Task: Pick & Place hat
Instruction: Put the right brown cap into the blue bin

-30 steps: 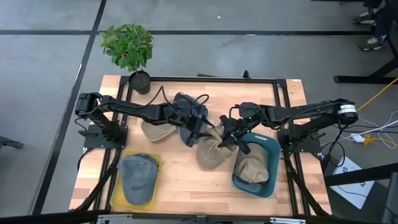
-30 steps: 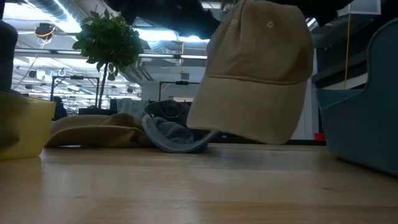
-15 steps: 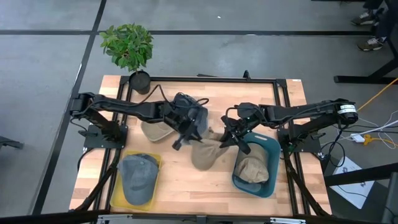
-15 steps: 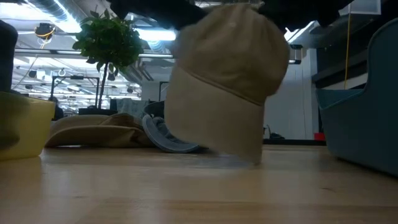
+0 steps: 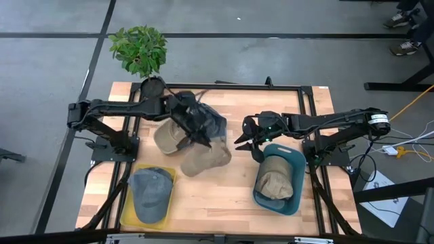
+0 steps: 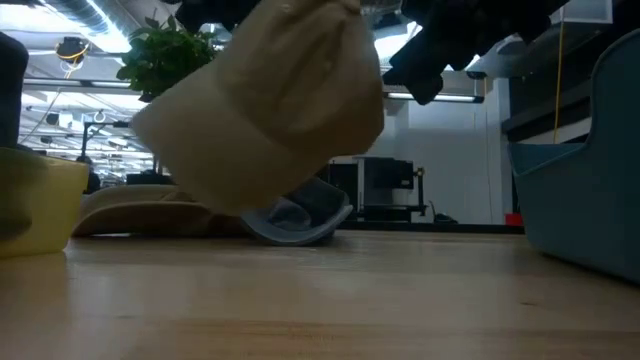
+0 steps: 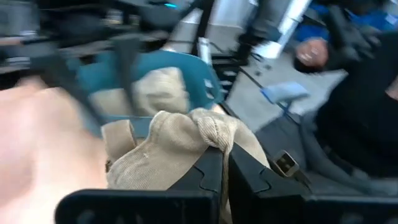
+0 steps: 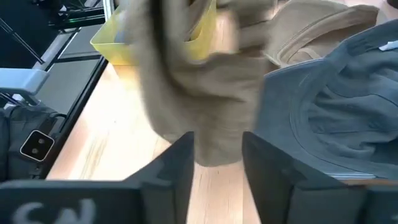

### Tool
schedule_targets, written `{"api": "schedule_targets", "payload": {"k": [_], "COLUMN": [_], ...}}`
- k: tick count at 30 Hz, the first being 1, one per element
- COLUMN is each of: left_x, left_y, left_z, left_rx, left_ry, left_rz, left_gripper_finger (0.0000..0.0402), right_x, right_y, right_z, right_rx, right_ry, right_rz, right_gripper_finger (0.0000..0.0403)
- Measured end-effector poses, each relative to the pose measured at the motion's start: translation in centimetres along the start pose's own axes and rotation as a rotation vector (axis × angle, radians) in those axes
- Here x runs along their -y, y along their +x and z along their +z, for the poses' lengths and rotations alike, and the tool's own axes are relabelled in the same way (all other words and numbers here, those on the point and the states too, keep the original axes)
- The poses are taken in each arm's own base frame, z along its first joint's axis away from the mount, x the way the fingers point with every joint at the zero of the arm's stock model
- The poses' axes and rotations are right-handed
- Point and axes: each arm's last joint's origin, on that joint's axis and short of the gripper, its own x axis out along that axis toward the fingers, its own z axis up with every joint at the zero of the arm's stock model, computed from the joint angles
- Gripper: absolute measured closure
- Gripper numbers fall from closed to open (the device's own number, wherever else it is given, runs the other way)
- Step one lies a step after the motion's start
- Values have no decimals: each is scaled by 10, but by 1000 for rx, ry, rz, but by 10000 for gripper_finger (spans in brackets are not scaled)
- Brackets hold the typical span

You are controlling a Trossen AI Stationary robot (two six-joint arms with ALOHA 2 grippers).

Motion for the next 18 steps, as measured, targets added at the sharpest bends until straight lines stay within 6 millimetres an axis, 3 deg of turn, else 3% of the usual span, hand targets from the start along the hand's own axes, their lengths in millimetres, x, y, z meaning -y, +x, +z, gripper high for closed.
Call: {"api": "schedule_targets", "payload": {"k": [4,9,18], "left_x": [-6,-14,-5], "left_y": [-16,-29,-59], "left_z": [5,7,11], "left_rx": [33,60,77], "left_ry": [-49,-132,-184], "left_rz": [119,285,510], "left_gripper_finger": [397,398,398], "right_x": [1,5,8], "right_y": [0,0,-2], "right_z": [-1,3,14], "right_rx": [-7,54,194], "right_ry": [40,94,141], "right_rz": [-21,-179,-301], "right_gripper_finger": [223,181,173]}}
